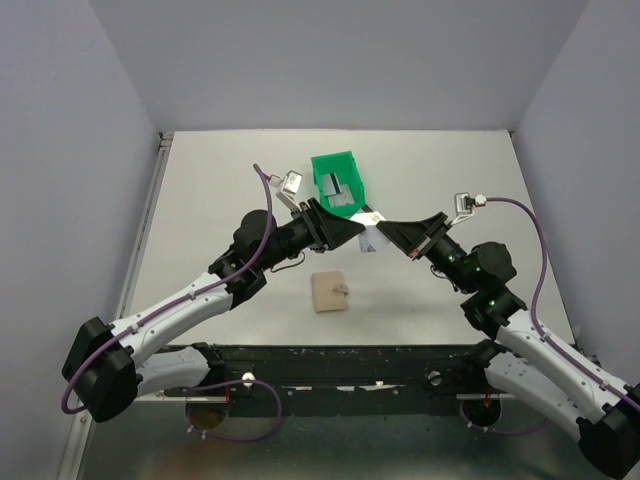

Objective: Put the credit cards into the card holder
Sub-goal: Pick up the credit card at the corner of the board, then open the card holder at the center of the board.

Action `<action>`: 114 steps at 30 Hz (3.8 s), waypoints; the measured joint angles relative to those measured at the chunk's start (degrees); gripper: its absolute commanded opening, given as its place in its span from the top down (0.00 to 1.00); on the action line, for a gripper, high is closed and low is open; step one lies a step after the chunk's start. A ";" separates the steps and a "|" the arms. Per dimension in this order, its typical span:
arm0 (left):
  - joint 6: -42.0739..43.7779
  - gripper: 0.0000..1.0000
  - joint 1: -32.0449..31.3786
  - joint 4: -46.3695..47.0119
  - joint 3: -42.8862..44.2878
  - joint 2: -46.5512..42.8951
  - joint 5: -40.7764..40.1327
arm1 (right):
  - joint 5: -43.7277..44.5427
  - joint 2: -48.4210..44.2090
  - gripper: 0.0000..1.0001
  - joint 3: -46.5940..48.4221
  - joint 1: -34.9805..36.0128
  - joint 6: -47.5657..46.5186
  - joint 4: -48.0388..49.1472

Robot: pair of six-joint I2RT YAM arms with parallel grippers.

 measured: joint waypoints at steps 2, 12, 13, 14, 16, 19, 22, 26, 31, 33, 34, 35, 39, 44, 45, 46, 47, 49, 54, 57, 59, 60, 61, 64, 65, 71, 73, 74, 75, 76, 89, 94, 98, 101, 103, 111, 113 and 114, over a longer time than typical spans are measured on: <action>-0.07 0.49 0.00 0.33 0.00 0.09 0.13 | -0.87 0.39 1.00 0.00 0.00 0.00 0.66; -0.90 0.83 0.11 3.21 0.00 0.35 1.40 | -5.31 3.54 0.99 0.00 0.00 0.02 2.49; -0.90 0.89 0.11 3.34 0.00 0.35 1.42 | -5.35 3.43 0.97 0.00 0.00 0.02 2.67; -0.94 0.93 0.15 3.45 0.00 0.35 1.51 | -5.35 3.28 0.93 0.00 0.00 0.02 2.73; -1.14 1.00 0.15 3.98 0.00 0.35 1.81 | -5.33 2.95 0.75 -0.04 0.00 -0.11 2.54; -1.49 1.00 0.15 4.90 0.02 0.35 2.67 | -5.53 2.32 0.53 -0.04 -0.04 -1.38 1.09; -1.07 1.00 0.15 4.48 0.17 0.48 4.79 | -6.21 0.66 0.43 0.98 -0.04 -5.44 -3.74; -0.26 1.00 0.28 3.56 2.73 2.01 10.62 | -8.76 -1.33 0.38 9.38 -0.11 -15.61 -17.00; 2.21 1.00 0.37 1.40 6.60 2.69 19.98 | -13.40 -2.91 0.38 22.29 -0.22 -29.38 -31.71; 4.07 1.00 0.37 -0.85 8.13 2.69 24.28 | -16.20 -3.02 0.38 25.94 -0.26 -33.90 -36.48; 4.76 1.00 0.37 -1.90 8.79 2.64 25.92 | -17.73 -2.91 0.38 27.36 -0.26 -35.91 -38.69; 5.29 1.00 0.37 -2.54 9.16 2.62 27.45 | -19.17 -2.71 0.38 28.39 -0.26 -37.64 -40.79; 8.04 1.00 0.37 -5.40 10.58 2.29 33.00 | -24.33 -1.79 0.38 29.68 -0.26 -42.62 -47.69; 10.49 1.00 0.37 -7.23 12.15 1.97 37.66 | -28.44 -1.14 0.40 29.68 -0.26 -45.16 -52.85; 10.80 1.00 0.37 -7.32 12.37 1.90 38.23 | -29.03 -1.14 0.40 29.68 -0.26 -45.35 -53.42; 10.99 1.00 0.37 -7.37 12.55 1.88 38.77 | -29.62 -1.16 0.41 29.68 -0.26 -45.42 -53.64; 11.13 1.00 0.37 -7.39 12.70 1.88 39.34 | -30.12 -1.16 0.42 29.68 -0.26 -45.46 -53.66; 11.21 1.00 0.37 -7.43 12.85 1.88 40.17 | -30.88 -1.22 0.44 29.68 -0.26 -45.44 -53.62; 11.39 1.00 0.37 -7.43 12.90 1.88 41.55 | -32.50 -1.05 0.46 29.66 -0.26 -44.83 -53.40; 11.41 1.00 0.37 -7.43 12.90 1.88 42.10 | -33.55 -0.66 0.47 29.46 -0.26 -44.02 -52.72; 11.45 1.00 0.37 -7.43 12.90 1.88 42.16 | -34.38 -0.37 0.48 29.27 -0.26 -43.52 -52.00; 11.54 1.00 0.37 -7.43 12.90 1.88 42.18 | -34.64 -0.24 0.48 29.22 -0.26 -43.34 -51.76; 11.63 1.00 0.37 -7.43 12.90 1.90 42.21 | -35.01 -0.09 0.49 29.22 -0.26 -43.06 -51.43; 11.80 1.00 0.37 -7.43 12.94 2.01 42.25 | -36.02 0.72 0.50 29.20 -0.26 -42.40 -50.51; 11.87 1.00 0.37 -7.48 13.00 2.12 42.25 | -36.28 1.03 0.51 29.20 -0.26 -42.32 -50.40; 13.09 1.00 0.24 -8.66 13.53 2.56 42.23 | -37.42 1.95 0.55 29.18 -0.26 -42.21 -50.16; 13.57 1.00 0.09 -9.46 14.32 2.99 42.23 | -37.57 2.08 0.57 29.18 -0.26 -42.07 -50.10; 13.81 1.00 0.09 -9.57 14.69 3.21 42.23 | -37.66 2.14 0.57 29.18 -0.26 -42.05 -50.07; 14.01 1.00 -0.02 -9.73 15.08 3.41 42.25 | -37.81 2.25 0.58 29.18 -0.26 -42.05 -50.05; 14.21 1.00 -0.15 -9.75 15.37 3.56 42.25 | -37.92 2.40 0.60 29.16 -0.26 -42.05 -49.99; 15.34 0.49 -0.26 -10.49 15.89 4.28 42.07 | -37.97 2.78 1.00 28.72 -0.26 -41.46 -49.44; 17.86 0.27 0.55 -15.56 16.06 3.96 39.01 | -31.58 1.16 1.00 28.33 -0.26 -41.51 -50.56; 19.61 0.25 4.48 -20.81 16.09 1.70 34.40 | -23.80 0.63 0.99 28.33 -0.26 -41.62 -52.81; 21.24 0.25 7.82 -24.87 16.24 -0.28 30.21 | -15.96 0.33 0.99 27.93 -0.26 -41.35 -54.38; 22.49 0.26 8.81 -28.46 16.61 -0.96 26.58 | -10.95 0.42 1.00 27.69 -0.26 -41.00 -55.78; 25.27 0.41 8.90 -38.40 10.49 -0.83 9.20 | -3.74 9.99 1.00 27.78 -0.26 -41.00 -60.72; 24.79 0.45 8.90 -39.45 5.79 -0.33 5.40 | -3.76 13.79 1.00 27.71 -0.22 -40.89 -61.05; 24.41 0.47 8.92 -39.69 3.13 0.11 3.76 | -3.76 15.45 1.00 27.65 -0.09 -40.65 -61.07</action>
